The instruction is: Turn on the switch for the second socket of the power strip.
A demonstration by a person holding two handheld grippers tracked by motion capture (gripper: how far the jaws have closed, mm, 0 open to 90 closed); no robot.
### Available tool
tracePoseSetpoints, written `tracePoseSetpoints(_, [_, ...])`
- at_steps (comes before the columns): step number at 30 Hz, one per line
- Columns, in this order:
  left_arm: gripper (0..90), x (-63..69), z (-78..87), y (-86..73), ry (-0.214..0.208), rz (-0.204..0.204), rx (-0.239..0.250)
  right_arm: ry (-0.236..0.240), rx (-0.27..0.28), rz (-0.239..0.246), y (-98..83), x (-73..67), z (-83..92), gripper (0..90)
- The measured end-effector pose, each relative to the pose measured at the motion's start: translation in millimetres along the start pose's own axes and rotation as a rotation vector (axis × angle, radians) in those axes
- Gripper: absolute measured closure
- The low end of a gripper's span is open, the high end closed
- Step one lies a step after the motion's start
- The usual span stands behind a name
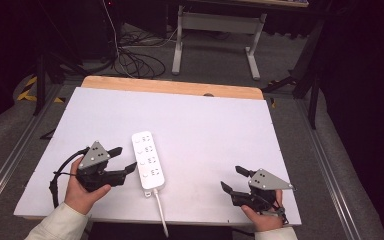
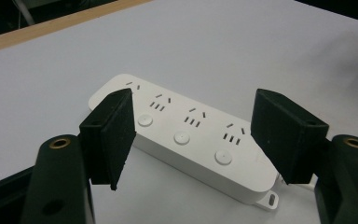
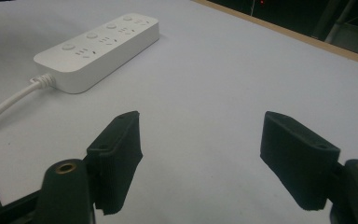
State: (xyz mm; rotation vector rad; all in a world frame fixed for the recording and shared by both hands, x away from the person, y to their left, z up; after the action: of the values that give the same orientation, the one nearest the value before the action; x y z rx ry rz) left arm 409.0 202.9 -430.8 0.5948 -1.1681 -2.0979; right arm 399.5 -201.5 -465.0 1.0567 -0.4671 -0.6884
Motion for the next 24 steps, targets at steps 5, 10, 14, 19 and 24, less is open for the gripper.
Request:
tracePoseSetpoints(5, [31.1,2.4,-5.2,3.8,-0.011,-0.002,-0.007,0.006,-0.002,-0.001,-0.1,-0.5,-0.6,29.2])
tracePoseSetpoints(10, [31.1,7.0,-14.0,8.4,-0.025,-0.010,-0.012,0.005,-0.001,0.000,-0.1,-0.3,-0.3,29.1])
tracePoseSetpoints(14, [31.1,9.0,-17.9,10.8,-0.028,-0.016,-0.012,0.006,-0.003,0.000,-0.3,-0.3,-0.7,29.1])
tracePoseSetpoints(19, [31.1,12.1,-24.4,13.7,-0.036,-0.021,-0.016,0.009,-0.004,0.003,-0.6,-0.4,-0.8,29.0])
tracePoseSetpoints(24, [32.7,10.8,-26.1,13.6,-0.024,-0.025,-0.031,0.008,-0.002,0.004,-0.5,-0.4,-0.4,28.7])
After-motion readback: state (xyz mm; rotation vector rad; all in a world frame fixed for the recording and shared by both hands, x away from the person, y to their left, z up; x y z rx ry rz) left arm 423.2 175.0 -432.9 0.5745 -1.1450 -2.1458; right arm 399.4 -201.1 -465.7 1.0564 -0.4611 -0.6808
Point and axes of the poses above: each handheld gripper's, and its own axes: z roughly backward along the jaws, y roughly out of its top, x roughly to its right, the point moved 3 cm from there along -z, roughly forward along the jaws, and after that the axes turned 4 degrees about -z, right-handed, at the moved point
